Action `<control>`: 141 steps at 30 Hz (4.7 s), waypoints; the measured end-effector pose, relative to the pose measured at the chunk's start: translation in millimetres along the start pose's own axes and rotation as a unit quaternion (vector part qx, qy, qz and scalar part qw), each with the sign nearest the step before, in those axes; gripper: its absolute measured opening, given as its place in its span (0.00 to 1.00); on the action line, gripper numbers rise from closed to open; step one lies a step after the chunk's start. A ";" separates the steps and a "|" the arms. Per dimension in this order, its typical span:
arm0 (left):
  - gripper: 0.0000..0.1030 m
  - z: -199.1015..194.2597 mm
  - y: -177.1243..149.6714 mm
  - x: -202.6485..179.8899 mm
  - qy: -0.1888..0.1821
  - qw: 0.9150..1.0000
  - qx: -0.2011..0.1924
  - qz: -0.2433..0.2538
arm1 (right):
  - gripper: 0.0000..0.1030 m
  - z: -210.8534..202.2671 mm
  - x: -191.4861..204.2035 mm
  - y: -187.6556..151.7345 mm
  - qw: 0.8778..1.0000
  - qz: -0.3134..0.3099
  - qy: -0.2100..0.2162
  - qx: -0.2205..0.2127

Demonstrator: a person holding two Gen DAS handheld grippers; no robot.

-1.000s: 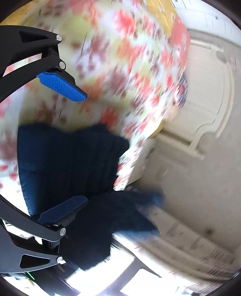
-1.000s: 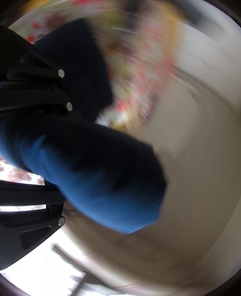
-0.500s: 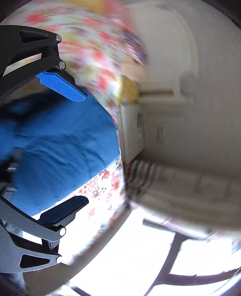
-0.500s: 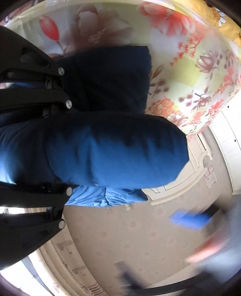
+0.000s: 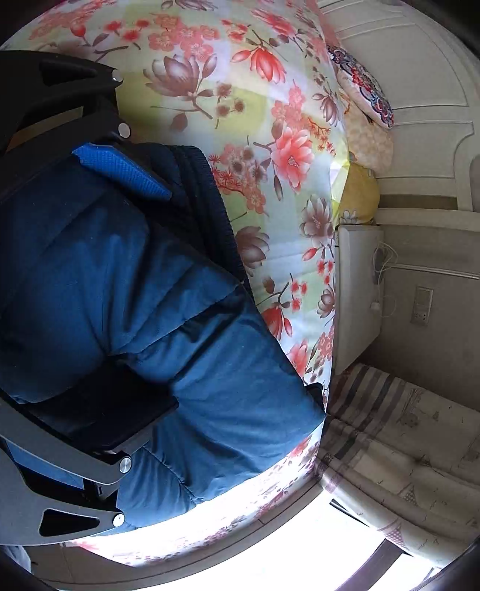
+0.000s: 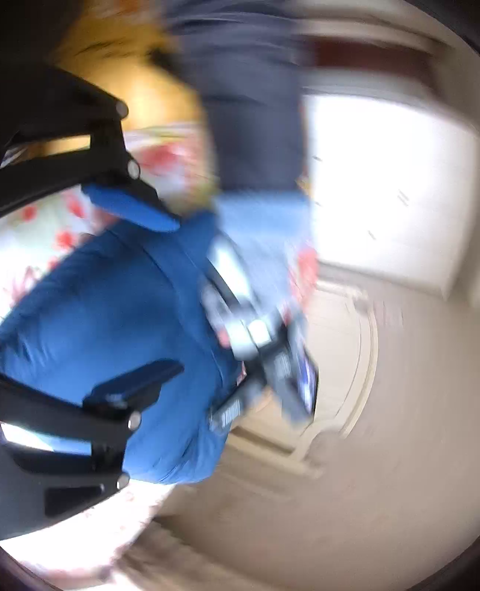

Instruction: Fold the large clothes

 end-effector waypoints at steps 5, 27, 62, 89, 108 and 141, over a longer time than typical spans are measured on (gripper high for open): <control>0.96 -4.8 -5.1 -2.5 0.010 1.000 -0.008 0.013 | 0.53 54.6 -2.9 5.8 0.999 0.000 -0.017 0.051; 0.96 -9.2 -20.8 26.7 0.005 0.995 -0.088 -0.039 | 0.52 -8.8 -23.2 -25.8 0.998 0.004 -0.052 0.048; 0.96 -28.5 -21.1 31.4 0.133 0.984 -0.121 0.001 | 0.39 197.4 -272.2 26.5 0.984 0.102 -0.011 0.147; 0.96 -22.8 -22.3 36.8 0.129 0.986 -0.108 -0.013 | 0.73 102.5 -145.3 -24.5 0.988 0.051 -0.032 0.142; 0.96 -104.2 -117.8 61.0 -0.009 0.979 -0.036 -0.202 | 0.97 -5.8 -167.4 -71.7 0.933 0.343 0.046 0.100; 0.61 34.7 -11.4 -71.3 -0.299 0.922 -0.035 -0.244 | 0.59 -5.5 -261.7 -62.4 0.948 0.314 -0.021 0.039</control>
Point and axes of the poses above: each gripper's, at about its wrist camera, not at the fingertips, and z roughly the way its jaws point, x to its left, y to its top, the point moved 10 cm from there along z, roughly the way its jaws point, and after that the axes turned 5 degrees about -x, right-handed, at the moved point
